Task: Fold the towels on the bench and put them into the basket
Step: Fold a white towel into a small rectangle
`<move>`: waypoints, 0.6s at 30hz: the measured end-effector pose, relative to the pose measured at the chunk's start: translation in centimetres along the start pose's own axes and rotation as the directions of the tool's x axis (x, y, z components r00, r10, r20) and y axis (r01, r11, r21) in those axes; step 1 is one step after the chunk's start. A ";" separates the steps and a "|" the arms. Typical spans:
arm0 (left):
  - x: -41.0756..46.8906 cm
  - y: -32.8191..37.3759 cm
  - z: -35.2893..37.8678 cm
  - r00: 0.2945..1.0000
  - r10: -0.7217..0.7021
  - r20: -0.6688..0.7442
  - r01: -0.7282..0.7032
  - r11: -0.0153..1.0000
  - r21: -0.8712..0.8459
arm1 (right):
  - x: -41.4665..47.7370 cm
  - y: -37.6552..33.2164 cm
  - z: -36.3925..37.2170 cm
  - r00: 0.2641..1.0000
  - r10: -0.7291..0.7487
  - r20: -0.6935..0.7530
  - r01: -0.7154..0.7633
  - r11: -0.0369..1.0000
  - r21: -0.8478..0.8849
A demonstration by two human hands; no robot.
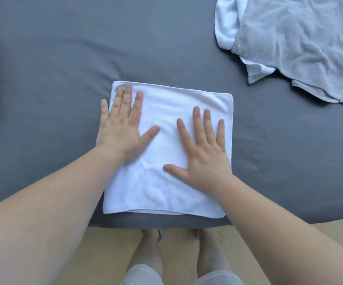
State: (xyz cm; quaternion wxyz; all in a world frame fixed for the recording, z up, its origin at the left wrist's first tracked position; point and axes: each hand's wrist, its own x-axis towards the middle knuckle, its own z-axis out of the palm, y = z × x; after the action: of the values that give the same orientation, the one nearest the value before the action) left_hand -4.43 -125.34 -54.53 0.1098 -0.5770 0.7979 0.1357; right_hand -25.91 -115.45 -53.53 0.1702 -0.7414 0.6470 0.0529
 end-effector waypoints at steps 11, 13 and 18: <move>-0.4 -0.1 -0.3 0.999 0.027 -0.031 -0.026 0.999 0.020 | -1.6 2.3 0.0 0.994 0.086 0.060 -0.086 0.996 0.004; -0.4 -0.1 -0.4 0.999 0.027 -0.031 -0.026 0.999 0.019 | 2.1 2.6 -1.4 0.980 0.198 0.014 -0.199 0.977 0.080; 0.6 -0.6 -2.5 0.992 0.006 -0.130 -0.017 0.996 -0.084 | 8.5 3.7 -4.1 0.955 0.182 -0.235 -0.151 0.978 0.145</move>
State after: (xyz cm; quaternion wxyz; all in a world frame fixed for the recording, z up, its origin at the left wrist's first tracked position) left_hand -4.04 -126.89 -52.45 0.0324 -0.5841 0.8002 0.1323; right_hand -28.80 -125.16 -52.89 0.1294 -0.6729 0.7253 -0.0663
